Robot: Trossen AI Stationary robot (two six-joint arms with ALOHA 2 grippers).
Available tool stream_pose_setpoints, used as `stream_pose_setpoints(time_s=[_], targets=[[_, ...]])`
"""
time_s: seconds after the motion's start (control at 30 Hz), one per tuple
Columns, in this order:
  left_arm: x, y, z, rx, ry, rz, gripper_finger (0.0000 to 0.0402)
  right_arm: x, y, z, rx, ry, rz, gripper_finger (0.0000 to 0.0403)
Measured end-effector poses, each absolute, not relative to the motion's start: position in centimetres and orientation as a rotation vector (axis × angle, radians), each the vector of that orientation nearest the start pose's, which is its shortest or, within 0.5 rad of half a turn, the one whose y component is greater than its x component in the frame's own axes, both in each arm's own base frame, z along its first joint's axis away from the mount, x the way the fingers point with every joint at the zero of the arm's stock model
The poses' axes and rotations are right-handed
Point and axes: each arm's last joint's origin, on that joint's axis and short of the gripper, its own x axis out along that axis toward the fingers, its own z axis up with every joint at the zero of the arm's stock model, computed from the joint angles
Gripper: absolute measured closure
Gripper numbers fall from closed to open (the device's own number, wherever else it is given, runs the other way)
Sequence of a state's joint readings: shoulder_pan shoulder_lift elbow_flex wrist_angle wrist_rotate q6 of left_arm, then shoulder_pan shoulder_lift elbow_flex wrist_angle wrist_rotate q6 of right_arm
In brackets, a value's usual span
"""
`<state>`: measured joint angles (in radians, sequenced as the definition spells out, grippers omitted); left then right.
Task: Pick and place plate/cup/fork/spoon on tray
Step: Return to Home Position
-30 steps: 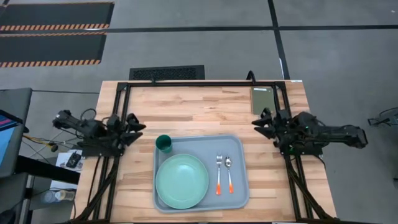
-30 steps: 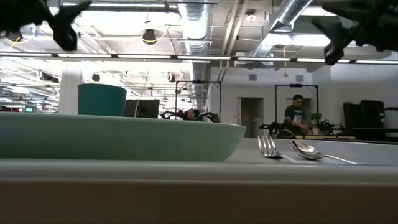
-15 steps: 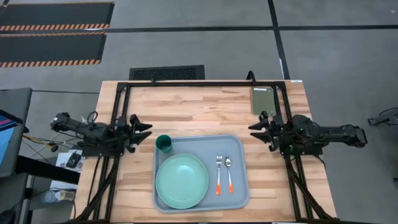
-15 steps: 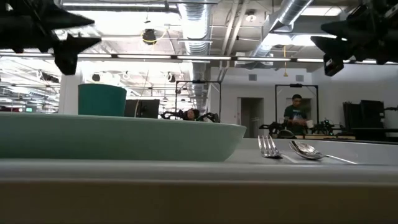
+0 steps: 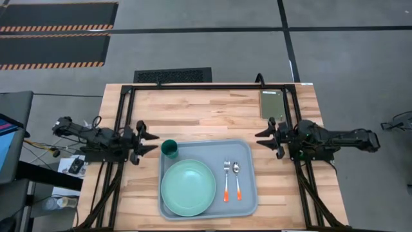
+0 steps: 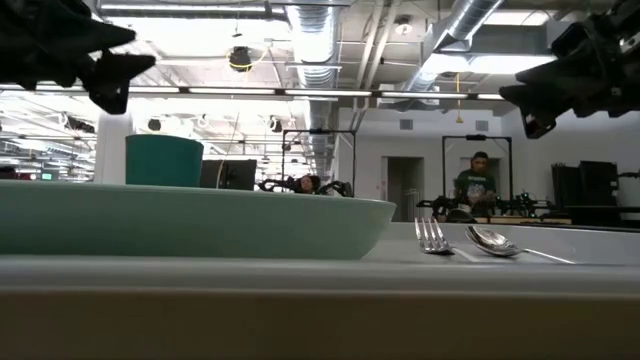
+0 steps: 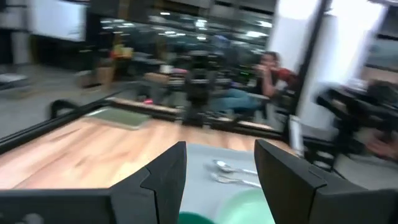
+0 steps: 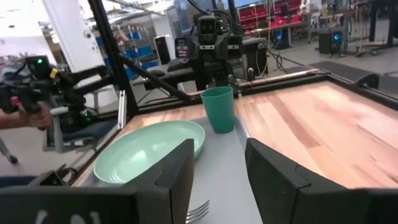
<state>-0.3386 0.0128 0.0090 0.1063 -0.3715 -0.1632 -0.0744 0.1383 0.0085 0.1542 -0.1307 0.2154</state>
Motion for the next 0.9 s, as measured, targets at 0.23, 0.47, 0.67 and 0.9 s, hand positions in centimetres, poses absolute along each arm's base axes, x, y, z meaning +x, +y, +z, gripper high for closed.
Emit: stream_pose_setpoints(time_s=[0.23,0.47,0.67,0.9], targets=[[9.4,-2.4,17.3,-0.042,-0.068,-0.041,0.0222,10.6,-0.2,16.7,0.159,0.010,0.074,0.0235],[9.4,-2.2,17.3,-0.054,-0.071,0.020,0.0222,10.5,-0.2,16.1,0.163,0.074,0.066,0.0234],[9.4,-2.2,17.3,-0.121,-0.071,0.010,0.0222,10.5,-0.3,15.9,0.165,0.094,0.062,0.0236],[9.4,-2.2,17.2,-0.119,-0.070,0.010,0.0222,10.5,-0.3,15.9,0.165,0.096,0.062,0.0234]])
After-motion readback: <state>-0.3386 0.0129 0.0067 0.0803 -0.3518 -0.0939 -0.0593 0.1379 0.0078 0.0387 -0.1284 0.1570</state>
